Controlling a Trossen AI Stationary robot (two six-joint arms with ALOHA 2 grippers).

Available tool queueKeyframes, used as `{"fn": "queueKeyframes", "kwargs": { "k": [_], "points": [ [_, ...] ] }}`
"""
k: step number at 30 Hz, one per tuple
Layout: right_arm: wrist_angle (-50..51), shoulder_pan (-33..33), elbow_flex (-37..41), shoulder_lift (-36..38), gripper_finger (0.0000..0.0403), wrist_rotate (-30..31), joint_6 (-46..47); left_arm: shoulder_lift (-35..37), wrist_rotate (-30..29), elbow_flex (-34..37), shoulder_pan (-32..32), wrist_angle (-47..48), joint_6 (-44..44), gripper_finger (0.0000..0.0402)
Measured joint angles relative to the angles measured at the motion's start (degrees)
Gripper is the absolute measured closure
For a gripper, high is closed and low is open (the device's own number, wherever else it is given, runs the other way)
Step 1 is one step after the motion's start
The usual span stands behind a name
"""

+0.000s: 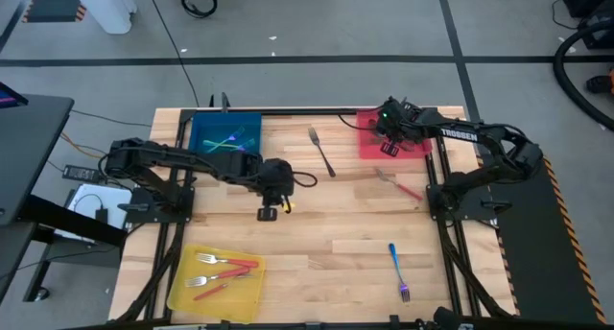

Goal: Sort silverware by color (type)
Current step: Put the bottom black fork into the red bin, then put the pink fork into the yellow bin

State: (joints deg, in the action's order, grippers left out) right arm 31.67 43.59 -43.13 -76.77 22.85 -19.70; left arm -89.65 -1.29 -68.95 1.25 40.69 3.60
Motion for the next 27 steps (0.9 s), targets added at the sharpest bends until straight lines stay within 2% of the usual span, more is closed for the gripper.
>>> {"fn": "queueKeyframes", "kwargs": {
  "k": [4,9,12,17,24,27],
  "points": [
    [0.02,-0.11,0.00,0.00,0.0339,0.02,0.20,0.00,-0.78,0.00,-0.26,-4.61,0.73,0.0314],
    [0.11,-0.60,-0.03,0.25,0.0328,2.30,2.20,-1.15,-5.95,-0.02,-1.36,-9.50,6.41,0.0314],
    [3.36,-1.83,-1.86,0.88,0.0326,4.55,4.75,-3.12,-6.38,-0.02,-2.99,-12.56,11.64,0.0314],
    [10.55,-4.36,-7.34,2.17,0.0325,3.61,11.33,-7.17,-6.37,-0.02,-5.06,-18.41,17.48,0.0297],
    [19.86,-6.91,-10.99,4.11,0.0325,-13.17,19.22,-9.38,-6.31,-0.02,-5.15,-27.49,19.90,0.0260],
    [24.93,-8.17,-10.99,4.28,0.0325,-20.07,22.87,-9.38,-6.18,-0.02,-5.11,-28.27,19.27,0.0256]
  ]
}}
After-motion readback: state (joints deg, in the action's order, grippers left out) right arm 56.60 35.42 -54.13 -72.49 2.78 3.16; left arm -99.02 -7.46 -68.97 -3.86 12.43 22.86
